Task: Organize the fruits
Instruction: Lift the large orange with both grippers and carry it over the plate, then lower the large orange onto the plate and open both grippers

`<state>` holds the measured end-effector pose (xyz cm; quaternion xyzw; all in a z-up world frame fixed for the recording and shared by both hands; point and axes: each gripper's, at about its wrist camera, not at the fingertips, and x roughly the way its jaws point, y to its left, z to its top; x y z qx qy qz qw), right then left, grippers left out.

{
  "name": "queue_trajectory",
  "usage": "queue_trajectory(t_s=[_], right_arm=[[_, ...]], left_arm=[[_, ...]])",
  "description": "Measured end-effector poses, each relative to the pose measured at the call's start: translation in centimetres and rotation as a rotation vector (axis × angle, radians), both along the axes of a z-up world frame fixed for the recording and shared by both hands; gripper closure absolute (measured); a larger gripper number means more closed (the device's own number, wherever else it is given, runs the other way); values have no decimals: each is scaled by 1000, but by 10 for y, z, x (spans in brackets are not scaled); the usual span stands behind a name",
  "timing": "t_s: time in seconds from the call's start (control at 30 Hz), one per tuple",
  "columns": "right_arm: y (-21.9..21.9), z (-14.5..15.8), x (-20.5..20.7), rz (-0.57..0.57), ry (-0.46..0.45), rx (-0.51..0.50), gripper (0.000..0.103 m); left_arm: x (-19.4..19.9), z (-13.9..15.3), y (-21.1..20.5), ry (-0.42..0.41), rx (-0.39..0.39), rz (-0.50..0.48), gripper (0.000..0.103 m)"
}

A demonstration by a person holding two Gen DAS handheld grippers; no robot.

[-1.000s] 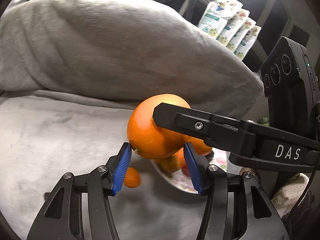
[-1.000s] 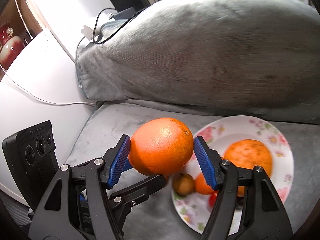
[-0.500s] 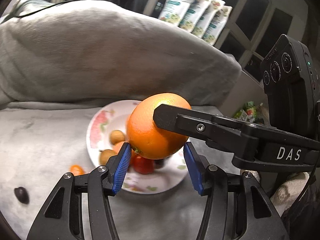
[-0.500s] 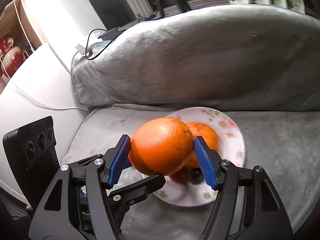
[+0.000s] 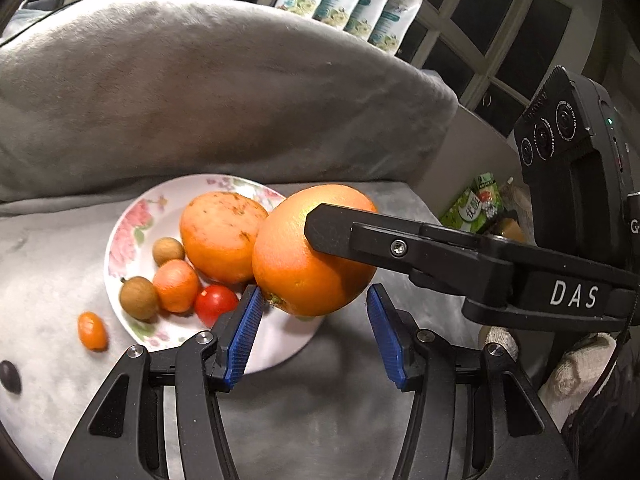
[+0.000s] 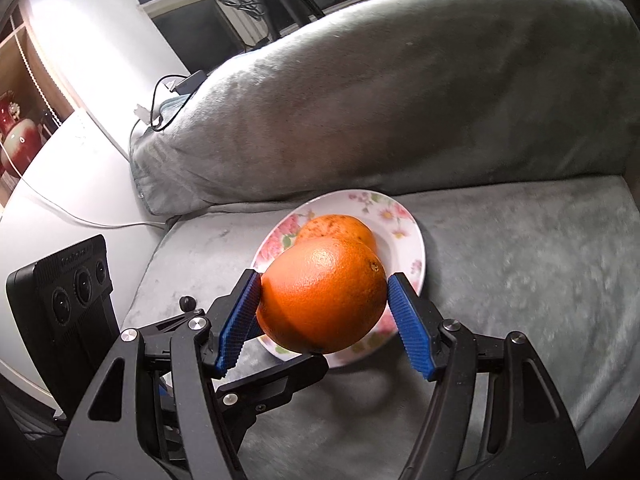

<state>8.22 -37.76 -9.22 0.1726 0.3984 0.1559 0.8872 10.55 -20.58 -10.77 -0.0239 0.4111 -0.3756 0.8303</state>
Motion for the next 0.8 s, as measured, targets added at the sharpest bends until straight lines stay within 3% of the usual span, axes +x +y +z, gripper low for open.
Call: queue_trajectory(t_s=[0.8], right_arm=[[-3, -19, 3, -9, 58, 50, 34]], left_arm=[[1, -13, -12, 17, 46, -1, 50]])
